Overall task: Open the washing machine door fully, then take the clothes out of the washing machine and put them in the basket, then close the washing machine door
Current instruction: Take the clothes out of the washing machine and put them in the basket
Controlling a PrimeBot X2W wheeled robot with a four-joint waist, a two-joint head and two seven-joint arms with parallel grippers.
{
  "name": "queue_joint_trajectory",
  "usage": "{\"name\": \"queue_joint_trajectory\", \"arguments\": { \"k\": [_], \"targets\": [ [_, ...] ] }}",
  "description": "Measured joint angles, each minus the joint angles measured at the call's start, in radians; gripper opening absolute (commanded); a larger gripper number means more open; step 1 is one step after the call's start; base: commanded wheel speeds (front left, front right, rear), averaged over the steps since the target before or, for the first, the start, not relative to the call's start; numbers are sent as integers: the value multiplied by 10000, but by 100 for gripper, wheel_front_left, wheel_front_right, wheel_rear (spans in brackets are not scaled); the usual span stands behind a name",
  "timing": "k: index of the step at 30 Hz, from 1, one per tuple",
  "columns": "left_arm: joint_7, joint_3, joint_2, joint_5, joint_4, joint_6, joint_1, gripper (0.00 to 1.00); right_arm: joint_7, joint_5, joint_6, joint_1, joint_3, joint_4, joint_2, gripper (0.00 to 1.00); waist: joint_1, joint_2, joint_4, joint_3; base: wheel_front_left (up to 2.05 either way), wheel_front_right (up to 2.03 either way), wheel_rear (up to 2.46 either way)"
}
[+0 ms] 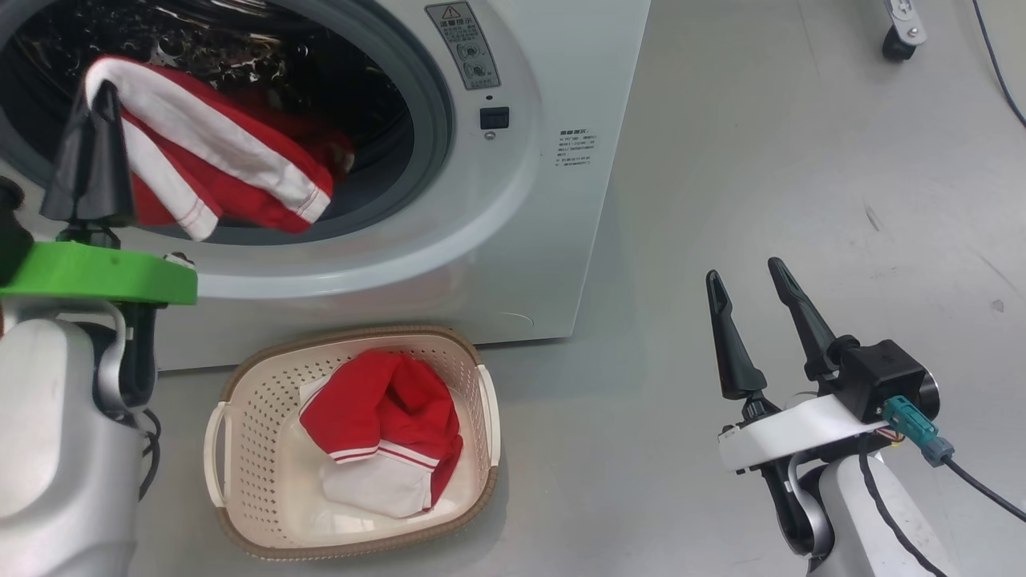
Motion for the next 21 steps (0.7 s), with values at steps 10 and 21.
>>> {"name": "queue_joint_trajectory", "arguments": {
  "k": [10, 21],
  "targets": [
    [-46, 579, 0, 102, -1942, -2, 85, 0, 0, 6, 12, 1, -27, -10, 0, 100, 0, 0, -62, -83, 0, 0, 0],
    [-52, 445, -98, 247, -2769, -29, 785, 0, 0, 17, 13, 17, -31, -15, 0, 100, 0, 0, -114, -195, 0, 0, 0]
  ]
}}
